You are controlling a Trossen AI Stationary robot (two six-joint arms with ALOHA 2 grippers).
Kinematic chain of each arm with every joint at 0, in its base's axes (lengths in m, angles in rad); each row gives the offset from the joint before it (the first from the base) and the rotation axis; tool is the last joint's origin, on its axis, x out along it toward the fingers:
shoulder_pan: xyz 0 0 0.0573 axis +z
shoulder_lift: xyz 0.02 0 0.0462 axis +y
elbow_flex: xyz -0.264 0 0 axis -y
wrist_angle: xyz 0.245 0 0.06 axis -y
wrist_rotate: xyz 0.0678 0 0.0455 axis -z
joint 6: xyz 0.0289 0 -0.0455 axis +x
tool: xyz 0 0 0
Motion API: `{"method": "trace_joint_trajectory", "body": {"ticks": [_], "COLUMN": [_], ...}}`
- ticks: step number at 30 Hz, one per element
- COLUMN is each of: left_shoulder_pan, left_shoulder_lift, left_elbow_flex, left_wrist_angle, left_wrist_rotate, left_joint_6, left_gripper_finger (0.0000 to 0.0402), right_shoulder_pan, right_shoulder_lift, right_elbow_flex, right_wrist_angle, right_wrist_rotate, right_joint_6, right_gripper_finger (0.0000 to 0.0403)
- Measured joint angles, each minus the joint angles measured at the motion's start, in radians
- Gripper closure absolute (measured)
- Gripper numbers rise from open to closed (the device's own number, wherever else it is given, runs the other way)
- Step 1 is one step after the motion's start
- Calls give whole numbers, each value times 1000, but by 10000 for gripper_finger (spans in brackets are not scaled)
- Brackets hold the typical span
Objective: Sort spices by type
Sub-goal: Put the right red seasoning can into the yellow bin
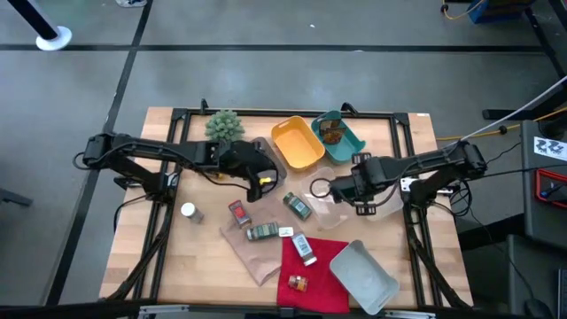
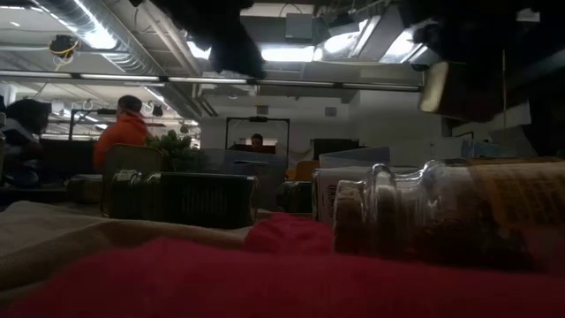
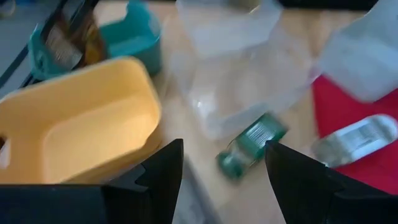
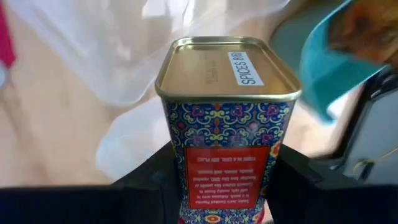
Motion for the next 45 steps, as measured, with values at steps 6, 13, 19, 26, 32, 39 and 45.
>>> {"method": "trace_joint_trajectory", "body": {"ticks": [6, 13, 19, 26, 32, 39, 45], "left_shoulder_pan": [-43, -56, -65, -127, -207, -258, -249], "left_shoulder_lift": [0, -28, -145, -273, -310, -280, -253], "left_elbow_flex": [0, 0, 0, 1, 1, 1, 1], "left_wrist_angle": [70, 64, 48, -78, -140, -91, -91], "left_wrist_rotate": [0, 0, -7, -158, -285, -300, -300], "left_joint_6": [29, 43, 38, 46, 90, 168, 169], "left_gripper_finger": [192, 192, 192, 192, 192, 192, 192], "right_shoulder_pan": [-13, -13, -13, -13, -13, -13, -12], "right_shoulder_lift": [0, 0, 0, 0, 0, 0, 0], "right_elbow_flex": [35, 67, 68, 68, 68, 68, 68], "right_wrist_angle": [169, 437, 727, 954, 1112, 1247, 1286], "right_wrist_rotate": [20, 51, 72, 62, 40, -83, -122], "right_joint_6": [-139, -361, -577, -763, -856, -915, -917], "right_gripper_finger": [233, 233, 226, 232, 232, 230, 229]}}
